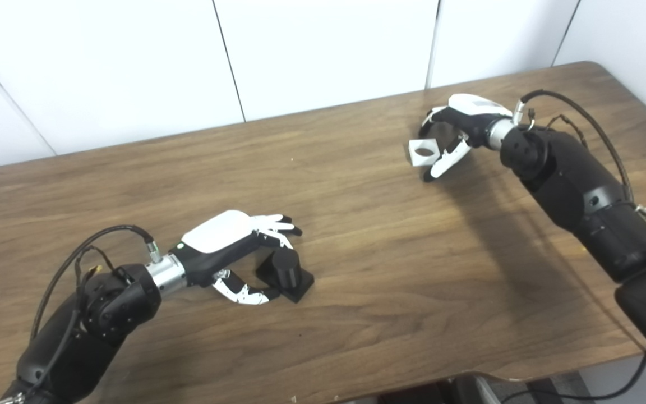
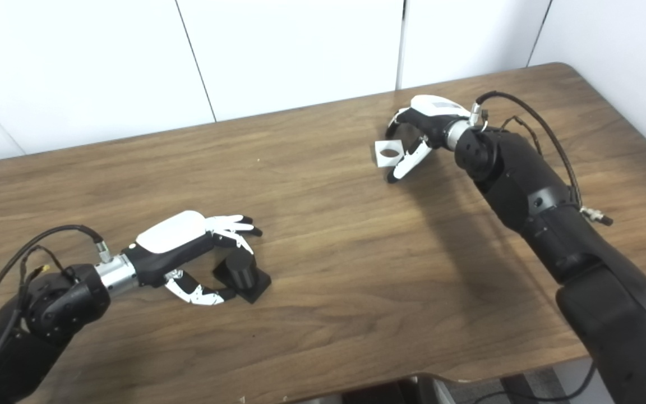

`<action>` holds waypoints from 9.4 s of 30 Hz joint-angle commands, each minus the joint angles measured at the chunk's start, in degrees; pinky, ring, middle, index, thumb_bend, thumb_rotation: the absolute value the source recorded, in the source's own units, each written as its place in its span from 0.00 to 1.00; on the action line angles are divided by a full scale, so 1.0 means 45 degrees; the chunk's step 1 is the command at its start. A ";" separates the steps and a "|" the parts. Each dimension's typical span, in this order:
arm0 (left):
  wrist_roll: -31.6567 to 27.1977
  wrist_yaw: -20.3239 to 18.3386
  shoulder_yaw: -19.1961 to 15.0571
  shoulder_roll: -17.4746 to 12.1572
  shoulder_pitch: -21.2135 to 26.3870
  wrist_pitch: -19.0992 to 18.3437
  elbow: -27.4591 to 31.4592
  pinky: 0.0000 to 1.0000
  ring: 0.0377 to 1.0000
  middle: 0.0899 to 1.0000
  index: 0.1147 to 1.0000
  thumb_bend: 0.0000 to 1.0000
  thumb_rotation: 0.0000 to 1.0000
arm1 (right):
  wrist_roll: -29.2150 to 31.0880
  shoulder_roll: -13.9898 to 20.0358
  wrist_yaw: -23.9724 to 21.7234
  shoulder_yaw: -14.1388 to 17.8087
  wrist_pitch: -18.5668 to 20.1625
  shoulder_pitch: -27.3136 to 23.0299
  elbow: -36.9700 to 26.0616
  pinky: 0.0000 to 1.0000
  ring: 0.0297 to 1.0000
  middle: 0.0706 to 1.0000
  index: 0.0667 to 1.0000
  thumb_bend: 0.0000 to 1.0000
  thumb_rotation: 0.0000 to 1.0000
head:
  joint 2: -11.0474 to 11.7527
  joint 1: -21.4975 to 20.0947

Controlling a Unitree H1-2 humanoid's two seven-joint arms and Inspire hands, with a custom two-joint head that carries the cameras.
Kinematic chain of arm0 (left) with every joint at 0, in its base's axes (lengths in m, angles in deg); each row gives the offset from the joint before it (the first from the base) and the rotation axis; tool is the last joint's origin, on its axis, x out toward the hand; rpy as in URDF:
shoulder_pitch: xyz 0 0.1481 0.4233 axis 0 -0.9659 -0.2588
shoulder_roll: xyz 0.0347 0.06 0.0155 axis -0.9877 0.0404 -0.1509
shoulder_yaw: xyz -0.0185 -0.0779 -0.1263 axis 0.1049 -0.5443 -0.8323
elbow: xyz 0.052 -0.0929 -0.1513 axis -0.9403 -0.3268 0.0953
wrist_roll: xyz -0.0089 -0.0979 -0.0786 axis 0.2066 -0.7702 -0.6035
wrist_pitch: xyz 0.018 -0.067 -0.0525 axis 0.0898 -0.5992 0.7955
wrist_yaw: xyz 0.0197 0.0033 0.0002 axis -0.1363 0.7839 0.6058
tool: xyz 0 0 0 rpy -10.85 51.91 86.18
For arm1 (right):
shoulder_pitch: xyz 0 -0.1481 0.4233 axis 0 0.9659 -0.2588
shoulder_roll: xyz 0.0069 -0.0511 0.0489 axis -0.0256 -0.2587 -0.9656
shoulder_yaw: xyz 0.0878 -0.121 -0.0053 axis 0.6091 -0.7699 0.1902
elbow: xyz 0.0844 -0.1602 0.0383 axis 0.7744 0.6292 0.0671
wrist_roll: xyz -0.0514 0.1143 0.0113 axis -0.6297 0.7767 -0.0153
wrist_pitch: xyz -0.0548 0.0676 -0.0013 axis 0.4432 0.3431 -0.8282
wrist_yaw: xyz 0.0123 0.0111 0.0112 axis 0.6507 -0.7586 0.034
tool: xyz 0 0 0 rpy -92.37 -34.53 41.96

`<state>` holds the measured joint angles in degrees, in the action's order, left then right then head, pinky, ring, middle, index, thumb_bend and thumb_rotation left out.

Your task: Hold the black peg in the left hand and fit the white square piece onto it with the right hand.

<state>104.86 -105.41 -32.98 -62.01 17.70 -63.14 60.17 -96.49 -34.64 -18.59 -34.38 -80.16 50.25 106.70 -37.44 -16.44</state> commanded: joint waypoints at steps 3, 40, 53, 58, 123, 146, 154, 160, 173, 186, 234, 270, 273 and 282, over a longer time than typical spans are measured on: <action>0.1195 -0.1159 0.0496 -0.0843 -0.0641 -0.0420 -0.0527 0.93 0.96 0.89 0.55 0.89 0.16 | -0.0136 0.0120 0.0745 0.0150 -0.0331 -0.0047 0.0097 0.80 0.90 0.88 0.68 0.74 0.21 | -0.0023 0.0005; 0.1200 -0.1039 0.0517 -0.0756 -0.0624 -0.0281 -0.0665 0.92 0.96 0.89 0.54 0.89 0.15 | -0.0071 -0.0089 0.2139 0.0482 -0.0676 0.0216 0.0231 0.83 0.86 0.79 0.45 0.52 0.14 | -0.0034 0.0011; 0.1100 -0.1091 0.0515 -0.0735 -0.0638 -0.0331 -0.0609 0.92 0.96 0.89 0.53 0.90 0.13 | 0.0473 0.0031 0.1929 0.1141 -0.0598 0.0405 -0.0879 0.81 0.86 0.79 0.45 0.52 0.13 | -0.0090 0.0022; 0.1086 -0.1121 0.0517 -0.0733 -0.0689 -0.0391 -0.0597 0.92 0.96 0.89 0.54 0.89 0.14 | 0.0542 0.0204 0.1434 0.1362 -0.0428 0.0385 -0.1717 0.79 0.86 0.79 0.45 0.52 0.13 | -0.0151 -0.0001; 0.1726 -0.0993 0.0600 0.0104 -0.0610 -0.2484 -0.0257 0.94 0.97 0.89 0.54 0.86 0.25 | -0.1311 -0.3987 -0.3806 0.0791 0.4212 0.3492 -1.2487 0.83 0.87 0.78 0.44 0.52 0.13 | -0.1205 0.2627; 0.1868 -0.0914 0.0707 0.0320 -0.0510 -0.2710 -0.0216 0.94 0.96 0.89 0.54 0.87 0.25 | -0.2116 -0.5260 -0.4687 0.0569 0.4185 0.3756 -1.2317 0.86 0.87 0.79 0.44 0.52 0.14 | -0.1308 0.3068; 0.1813 -0.0878 0.0719 0.0352 -0.0542 -0.2661 -0.0214 0.94 0.97 0.89 0.54 0.87 0.25 | -0.1877 -0.5187 -0.4322 0.0338 0.3839 0.3640 -1.1861 0.78 0.84 0.77 0.44 0.52 0.14 | -0.1346 0.3164; 0.1807 -0.0935 0.0723 0.0385 -0.0566 -0.2798 -0.0122 0.95 0.97 0.90 0.54 0.88 0.24 | -0.1657 -0.5148 -0.4069 0.0223 0.3644 0.3646 -1.1508 0.78 0.83 0.77 0.44 0.52 0.14 | -0.1388 0.3212; 0.1681 -0.1171 0.0763 0.0439 -0.0462 -0.2962 0.0162 0.95 0.97 0.90 0.53 0.88 0.27 | -0.0988 -0.4675 -0.3701 -0.0028 0.3134 0.3704 -1.1066 0.76 0.81 0.77 0.44 0.52 0.13 | -0.1504 0.3338; 0.1619 -0.1252 0.0968 0.0487 -0.0423 -0.3166 0.0322 0.95 0.98 0.90 0.54 0.87 0.26 | -0.0832 -0.4483 -0.3337 -0.0359 0.3128 0.3835 -1.0786 0.78 0.84 0.77 0.44 0.52 0.14 | -0.1593 0.3400; 0.1625 -0.1112 0.1085 0.0547 -0.0342 -0.3039 0.0055 0.94 0.97 0.90 0.54 0.86 0.26 | -0.2100 -0.3729 -0.4748 -0.1530 0.1985 0.2074 -1.1666 0.91 0.84 0.76 0.44 0.52 0.14 | -0.1710 0.3454; 0.1703 -0.1137 0.1178 0.0742 -0.0493 -0.3278 0.0298 0.94 0.97 0.90 0.54 0.87 0.24 | -0.1988 -0.4252 -0.3506 -0.0972 0.1542 0.2794 -1.0131 0.89 0.83 0.76 0.44 0.52 0.14 | -0.1859 0.3649; 0.1676 -0.1155 0.1180 0.0775 -0.0478 -0.3305 0.0278 0.95 0.97 0.90 0.54 0.87 0.25 | -0.1972 -0.4406 -0.3416 -0.0944 0.1610 0.2859 -1.0035 0.89 0.84 0.76 0.44 0.52 0.14 | -0.1858 0.3674; 0.1755 -0.1166 0.1226 0.0841 -0.0461 -0.3375 0.0259 0.94 0.97 0.90 0.54 0.86 0.25 | -0.2105 -0.4597 -0.3432 -0.1021 0.1622 0.2778 -0.9983 0.87 0.83 0.76 0.44 0.52 0.14 | -0.1891 0.3743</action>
<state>108.38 -105.50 -31.04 -58.08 18.43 -76.12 64.13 -105.52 -54.52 -35.18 -39.24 -72.42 65.42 62.44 -45.88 0.35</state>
